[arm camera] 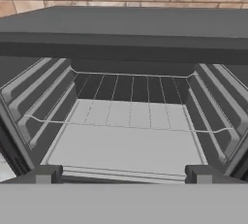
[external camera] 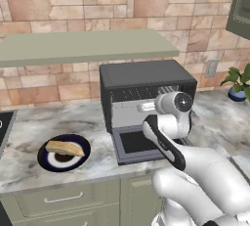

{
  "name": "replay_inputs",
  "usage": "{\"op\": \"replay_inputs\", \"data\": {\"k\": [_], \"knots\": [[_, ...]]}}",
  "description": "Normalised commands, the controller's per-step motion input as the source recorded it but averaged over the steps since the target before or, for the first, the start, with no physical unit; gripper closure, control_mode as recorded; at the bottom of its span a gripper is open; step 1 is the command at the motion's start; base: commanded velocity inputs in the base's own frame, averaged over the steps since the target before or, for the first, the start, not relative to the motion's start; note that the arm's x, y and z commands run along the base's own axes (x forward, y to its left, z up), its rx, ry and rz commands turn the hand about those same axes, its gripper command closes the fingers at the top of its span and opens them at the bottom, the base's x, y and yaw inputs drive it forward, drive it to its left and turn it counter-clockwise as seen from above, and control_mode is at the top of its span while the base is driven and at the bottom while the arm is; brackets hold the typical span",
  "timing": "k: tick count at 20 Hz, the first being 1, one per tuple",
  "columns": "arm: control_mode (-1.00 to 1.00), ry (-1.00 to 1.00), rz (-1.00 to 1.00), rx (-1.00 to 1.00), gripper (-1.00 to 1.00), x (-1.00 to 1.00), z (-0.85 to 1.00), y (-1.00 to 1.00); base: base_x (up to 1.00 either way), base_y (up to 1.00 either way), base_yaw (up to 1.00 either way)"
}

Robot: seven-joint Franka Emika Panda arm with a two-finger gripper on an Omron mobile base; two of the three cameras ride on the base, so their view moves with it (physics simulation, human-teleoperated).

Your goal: Pull the toaster oven rack outwards. Pick up the baguette from the plate and place it on the toaster oven rack. Close the toaster oven door fully and set the temperature to the lowest setting.

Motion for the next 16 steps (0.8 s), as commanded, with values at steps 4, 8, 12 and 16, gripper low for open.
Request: {"op": "replay_inputs", "data": {"k": [4, 8, 12, 16], "knots": [[-1.0, -0.06, 0.0, 0.01, -1.0, 0.2, -0.09, 0.02, 0.0, 0.0, 0.0], [-1.0, -0.05, 0.0, 0.04, -1.0, 0.17, -0.14, 0.04, 0.0, 0.0, 0.0], [-1.0, -0.05, 0.0, 0.05, -1.0, 0.15, -0.11, 0.06, 0.0, 0.0, 0.0], [-1.0, -0.07, 0.0, 0.08, -1.0, 0.16, -0.07, 0.01, 0.0, 0.0, 0.0]]}}
